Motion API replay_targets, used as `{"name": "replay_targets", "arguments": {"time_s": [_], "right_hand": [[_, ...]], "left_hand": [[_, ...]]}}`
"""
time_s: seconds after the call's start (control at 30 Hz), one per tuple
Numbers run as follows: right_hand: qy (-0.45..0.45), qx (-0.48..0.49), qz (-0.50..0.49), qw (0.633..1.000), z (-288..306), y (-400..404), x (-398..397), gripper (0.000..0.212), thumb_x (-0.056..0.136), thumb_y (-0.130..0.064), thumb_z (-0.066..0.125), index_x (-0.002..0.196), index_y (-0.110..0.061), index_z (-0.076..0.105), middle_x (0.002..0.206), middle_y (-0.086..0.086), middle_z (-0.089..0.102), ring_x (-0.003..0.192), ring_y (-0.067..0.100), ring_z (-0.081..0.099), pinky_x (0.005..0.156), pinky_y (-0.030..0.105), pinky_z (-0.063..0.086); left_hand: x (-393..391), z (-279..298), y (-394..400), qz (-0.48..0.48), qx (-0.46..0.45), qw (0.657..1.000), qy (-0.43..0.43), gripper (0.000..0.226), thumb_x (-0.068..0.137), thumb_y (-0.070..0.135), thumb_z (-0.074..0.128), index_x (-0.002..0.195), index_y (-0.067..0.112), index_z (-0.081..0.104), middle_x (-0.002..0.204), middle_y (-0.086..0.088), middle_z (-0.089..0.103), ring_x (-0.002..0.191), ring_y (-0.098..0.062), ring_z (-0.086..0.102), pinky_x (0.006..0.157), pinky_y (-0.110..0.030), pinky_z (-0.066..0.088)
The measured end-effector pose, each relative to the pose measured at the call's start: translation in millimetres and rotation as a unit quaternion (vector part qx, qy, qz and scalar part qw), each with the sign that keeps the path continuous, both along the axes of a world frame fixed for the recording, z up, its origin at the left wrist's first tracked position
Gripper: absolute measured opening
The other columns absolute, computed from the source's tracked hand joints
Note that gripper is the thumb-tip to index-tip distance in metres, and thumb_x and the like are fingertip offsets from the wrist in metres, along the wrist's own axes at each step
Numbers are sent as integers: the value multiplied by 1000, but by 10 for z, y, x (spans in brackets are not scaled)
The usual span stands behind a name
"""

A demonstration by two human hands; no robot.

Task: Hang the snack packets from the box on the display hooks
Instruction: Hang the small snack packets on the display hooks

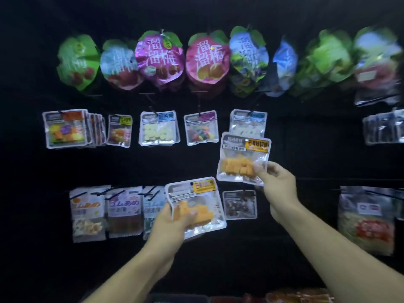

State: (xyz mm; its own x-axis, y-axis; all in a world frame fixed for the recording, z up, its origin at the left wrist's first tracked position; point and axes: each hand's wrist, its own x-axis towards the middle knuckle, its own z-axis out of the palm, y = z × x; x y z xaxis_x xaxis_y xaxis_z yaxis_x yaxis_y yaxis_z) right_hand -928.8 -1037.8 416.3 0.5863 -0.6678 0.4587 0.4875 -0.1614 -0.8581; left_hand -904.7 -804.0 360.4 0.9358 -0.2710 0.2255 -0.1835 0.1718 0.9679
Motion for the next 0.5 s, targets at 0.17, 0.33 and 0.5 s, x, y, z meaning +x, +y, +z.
{"name": "replay_targets", "arguments": {"time_s": [0.17,0.33,0.5], "right_hand": [[-69,53,-126,988,445,-669,174,13,96,-17,75,107,-20,68,90,-5,74,77,6,66,67,18,49],[-96,68,-193,974,821,-1124,270,11,97,-19,71,106,-24,67,93,-5,72,78,9,65,62,18,44],[-100,73,-219,968,1095,-1399,315,15,98,-22,69,113,-23,70,98,-6,70,82,13,64,58,17,40]], "left_hand": [[-50,314,-316,-46,20,999,-21,21,103,8,65,117,23,68,104,4,84,88,-11,81,89,-37,55],[-4,606,-810,-89,17,995,-38,23,104,2,62,121,17,68,105,-4,84,88,-18,82,66,-27,63],[11,698,-1082,-102,14,993,-63,24,104,3,62,119,21,67,101,1,84,84,-16,82,67,-26,56]]}}
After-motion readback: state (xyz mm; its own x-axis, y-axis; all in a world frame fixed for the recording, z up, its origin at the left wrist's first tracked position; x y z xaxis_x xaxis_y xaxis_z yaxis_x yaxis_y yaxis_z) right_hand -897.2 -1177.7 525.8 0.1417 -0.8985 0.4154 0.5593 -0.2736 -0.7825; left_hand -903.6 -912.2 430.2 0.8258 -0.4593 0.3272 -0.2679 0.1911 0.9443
